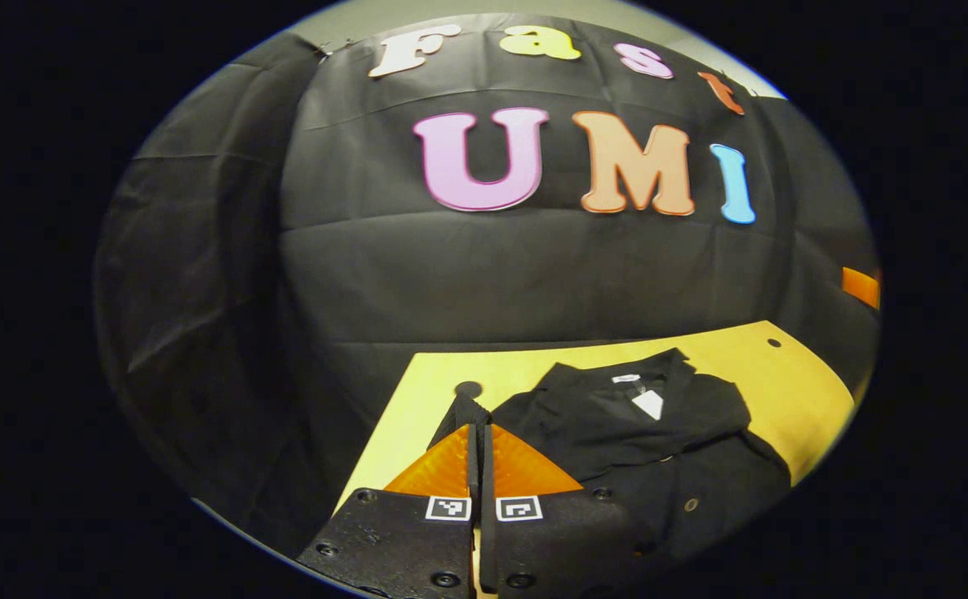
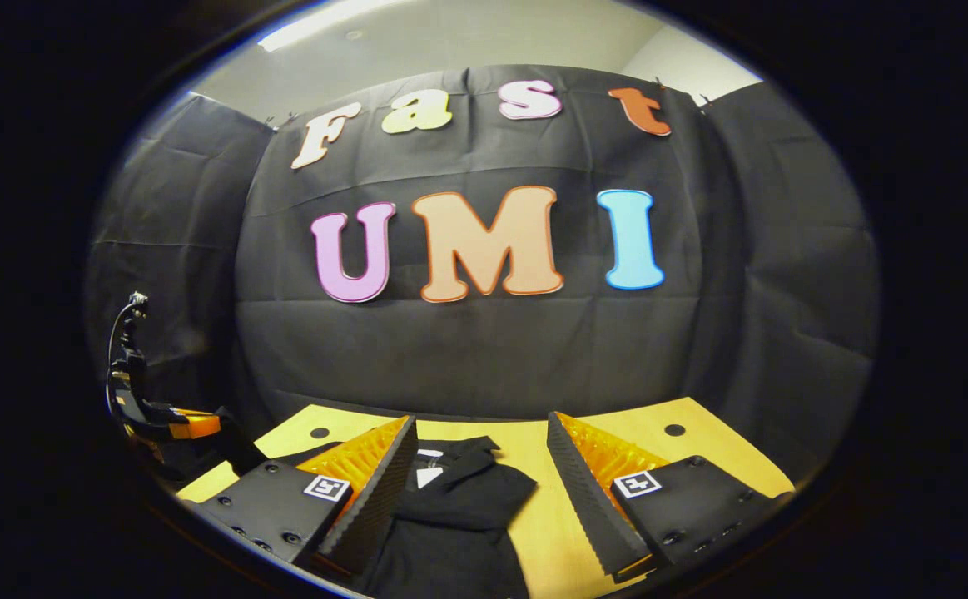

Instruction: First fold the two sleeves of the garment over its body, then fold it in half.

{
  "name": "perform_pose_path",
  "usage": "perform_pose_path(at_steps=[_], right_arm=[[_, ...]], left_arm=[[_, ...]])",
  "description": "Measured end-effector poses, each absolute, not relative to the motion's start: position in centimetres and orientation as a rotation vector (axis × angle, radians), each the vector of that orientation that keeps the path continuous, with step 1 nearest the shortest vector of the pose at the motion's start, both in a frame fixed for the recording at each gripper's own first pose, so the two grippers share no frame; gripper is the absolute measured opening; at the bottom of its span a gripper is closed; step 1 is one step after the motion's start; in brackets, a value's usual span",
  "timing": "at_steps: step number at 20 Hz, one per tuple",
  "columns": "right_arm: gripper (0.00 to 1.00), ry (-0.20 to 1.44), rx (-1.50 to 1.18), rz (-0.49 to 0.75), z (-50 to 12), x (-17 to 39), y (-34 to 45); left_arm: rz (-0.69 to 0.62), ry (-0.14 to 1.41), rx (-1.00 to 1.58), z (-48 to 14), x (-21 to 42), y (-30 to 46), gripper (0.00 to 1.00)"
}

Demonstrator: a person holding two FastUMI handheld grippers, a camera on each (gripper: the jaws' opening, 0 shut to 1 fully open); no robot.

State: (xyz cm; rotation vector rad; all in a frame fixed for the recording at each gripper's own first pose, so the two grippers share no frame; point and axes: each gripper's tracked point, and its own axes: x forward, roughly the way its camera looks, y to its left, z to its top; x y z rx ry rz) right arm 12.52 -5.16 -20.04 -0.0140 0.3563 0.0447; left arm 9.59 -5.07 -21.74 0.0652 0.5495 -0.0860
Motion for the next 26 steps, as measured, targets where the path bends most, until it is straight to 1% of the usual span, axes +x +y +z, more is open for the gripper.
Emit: perform_pose_path(at_steps=[2,3,9,10,13,15,16,17,22,26], right_arm=[[0.98,0.363,-0.004,0.007,-20.2,11.6,-8.0],[1.0,0.363,0.002,-0.015,-20.2,11.1,-9.4],[0.98,0.376,0.042,-0.133,-20.6,8.5,-17.2],[0.97,0.378,0.042,-0.149,-20.8,8.1,-18.4],[0.99,0.389,0.047,-0.191,-20.6,5.5,-21.4],[0.99,0.398,0.055,-0.216,-20.9,4.9,-23.3],[0.99,0.403,0.059,-0.226,-21.6,5.9,-24.3],[0.99,0.408,0.06,-0.236,-21.7,5.6,-25.1],[0.99,0.44,0.043,-0.27,-22.5,4.8,-27.9],[1.0,0.46,0.034,-0.279,-23.0,4.8,-28.8]], left_arm=[[-0.126,0.542,0.059,-21.5,11.0,-8.2,0.0],[-0.144,0.539,0.057,-21.3,11.7,-9.6,0.0],[-0.257,0.528,0.084,-21.4,14.7,-18.2,0.0],[-0.278,0.533,0.086,-21.8,15.0,-19.7,0.0],[-0.347,0.539,0.109,-22.9,15.6,-24.7,0.0],[-0.394,0.547,0.119,-24.2,15.9,-28.2,0.0],[-0.414,0.553,0.121,-25.1,15.9,-29.7,0.0],[-0.431,0.567,0.12,-26.0,15.8,-31.2,0.0],[-0.465,0.634,0.131,-30.8,16.0,-35.6,0.0],[-0.468,0.672,0.152,-32.8,15.9,-36.9,0.0]])
